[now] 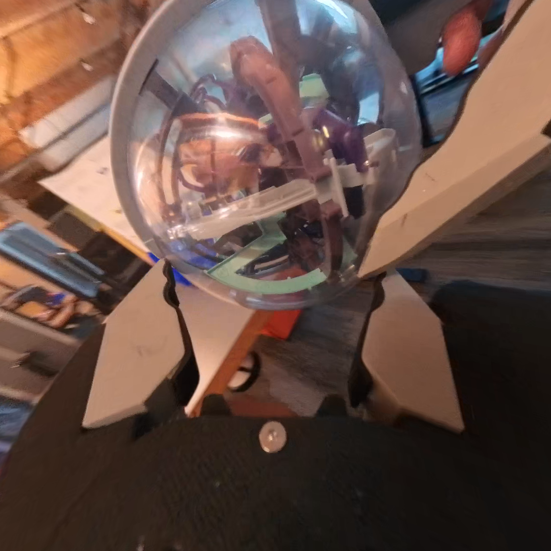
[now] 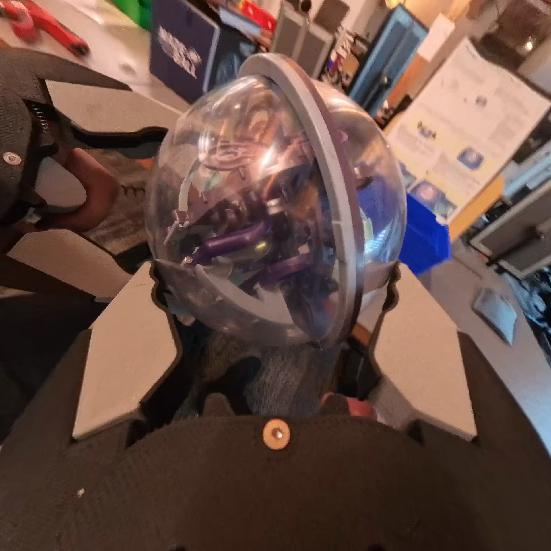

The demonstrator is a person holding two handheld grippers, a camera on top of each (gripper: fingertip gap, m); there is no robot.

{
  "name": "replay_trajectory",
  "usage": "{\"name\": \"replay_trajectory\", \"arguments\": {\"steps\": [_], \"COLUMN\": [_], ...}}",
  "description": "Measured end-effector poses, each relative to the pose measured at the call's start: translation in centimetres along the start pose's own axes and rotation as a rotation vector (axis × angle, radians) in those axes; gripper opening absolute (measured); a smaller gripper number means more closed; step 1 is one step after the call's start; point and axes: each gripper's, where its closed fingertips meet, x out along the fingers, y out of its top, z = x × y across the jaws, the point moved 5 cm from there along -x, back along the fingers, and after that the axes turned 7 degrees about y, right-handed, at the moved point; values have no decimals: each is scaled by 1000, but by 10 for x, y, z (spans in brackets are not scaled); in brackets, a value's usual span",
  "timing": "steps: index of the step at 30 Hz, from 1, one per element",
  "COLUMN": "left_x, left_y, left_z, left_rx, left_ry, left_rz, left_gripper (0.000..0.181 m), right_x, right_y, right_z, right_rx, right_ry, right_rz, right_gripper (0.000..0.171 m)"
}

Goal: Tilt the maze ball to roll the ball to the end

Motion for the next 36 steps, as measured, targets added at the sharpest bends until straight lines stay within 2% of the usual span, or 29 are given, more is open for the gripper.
{"name": "replay_trajectory", "arguments": {"steps": [3,8,15,20,24,28,33,36], "left_x": [-4,6,38,66,86,98,94,84], "left_y": [-8,-60,-139,-173,-184,-187,-182,-172], "left_z": [-49,-111,-174,-190,-199,-205,-204,-199], "left_rx": [104,105,155,255,368,314,226,168], "left_ry": [137,214,248,215,265,272,246,243], "left_rz": [-32,-188,-448,-597,-602,-590,-552,-529], "left_gripper": [129,130,131,133,139,137,128,120], "right_x": [37,129,258,322,348,357,342,326], "right_y": [34,59,55,30,23,24,29,33], "right_z": [2,2,3,4,14,27,41,46], "right_rx": [-27,9,109,179,168,151,112,117], "right_ry": [71,249,496,659,685,687,689,678], "right_rz": [68,108,76,-28,-21,-20,26,60], "right_gripper": [144,145,146,145,143,142,136,138]}}
